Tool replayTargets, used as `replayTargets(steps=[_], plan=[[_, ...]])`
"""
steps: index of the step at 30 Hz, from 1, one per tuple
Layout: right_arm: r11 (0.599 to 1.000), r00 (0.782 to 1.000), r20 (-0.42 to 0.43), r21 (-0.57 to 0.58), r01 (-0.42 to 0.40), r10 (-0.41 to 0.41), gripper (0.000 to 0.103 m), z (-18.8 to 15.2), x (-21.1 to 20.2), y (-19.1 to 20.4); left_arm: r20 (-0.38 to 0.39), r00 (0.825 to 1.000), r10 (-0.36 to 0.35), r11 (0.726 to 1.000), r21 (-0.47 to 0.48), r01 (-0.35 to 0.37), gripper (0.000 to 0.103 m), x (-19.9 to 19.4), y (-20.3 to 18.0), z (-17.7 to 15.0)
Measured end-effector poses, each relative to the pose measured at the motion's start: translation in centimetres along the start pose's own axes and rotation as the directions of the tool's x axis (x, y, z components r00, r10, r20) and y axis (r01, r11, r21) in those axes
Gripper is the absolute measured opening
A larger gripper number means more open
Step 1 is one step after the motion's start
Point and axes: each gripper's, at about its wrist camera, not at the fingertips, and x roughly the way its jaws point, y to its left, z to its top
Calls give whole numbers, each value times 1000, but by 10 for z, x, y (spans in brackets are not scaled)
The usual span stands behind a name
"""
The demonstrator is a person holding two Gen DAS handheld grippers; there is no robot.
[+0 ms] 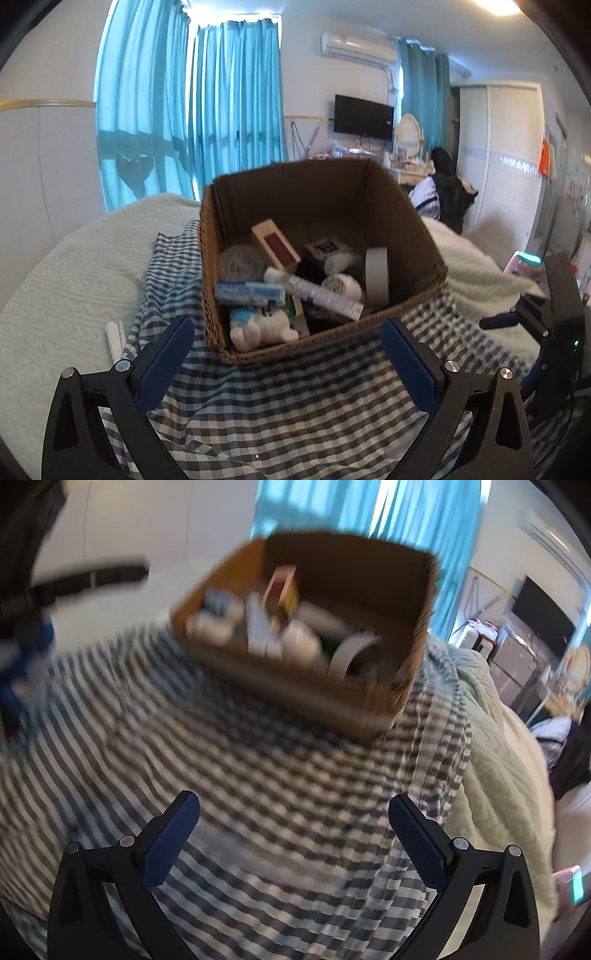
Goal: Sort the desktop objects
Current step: 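Grasp the thin white comb on the cloth with the right gripper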
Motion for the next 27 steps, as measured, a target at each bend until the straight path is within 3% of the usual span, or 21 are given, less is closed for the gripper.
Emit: replayTargets(steps=[3, 11, 19, 20, 22, 26, 27], plan=[[996, 998, -52, -88, 23, -28, 102, -4, 15, 12, -43, 999, -18, 1000, 3, 18, 103, 11, -4, -11], [949, 977, -212, -311, -46, -22, 98, -35, 50, 46, -171, 985, -28, 999, 10, 30, 94, 40, -15, -46], [966, 961, -274, -255, -35, -38, 97, -36, 93, 49, -253, 967, -25, 999, 23, 31, 80, 59, -25, -63], [973, 959, -281, -229, -38, -28, 93, -34, 95, 47, -260, 965, -24, 999, 21, 30, 79, 61, -25, -65], [981, 954, -297, -174, -86, 31, 64, -31, 95, 43, -267, 963, -23, 999, 22, 29, 77, 62, -25, -67], [980, 956, -289, -170, -103, 50, 36, -28, 88, 50, -267, 963, -23, 1000, 12, 27, 74, 60, -23, -66], [980, 956, -289, -169, -102, 49, 25, -28, 87, 51, -264, 964, -24, 1000, 11, 27, 73, 59, -23, -65]])
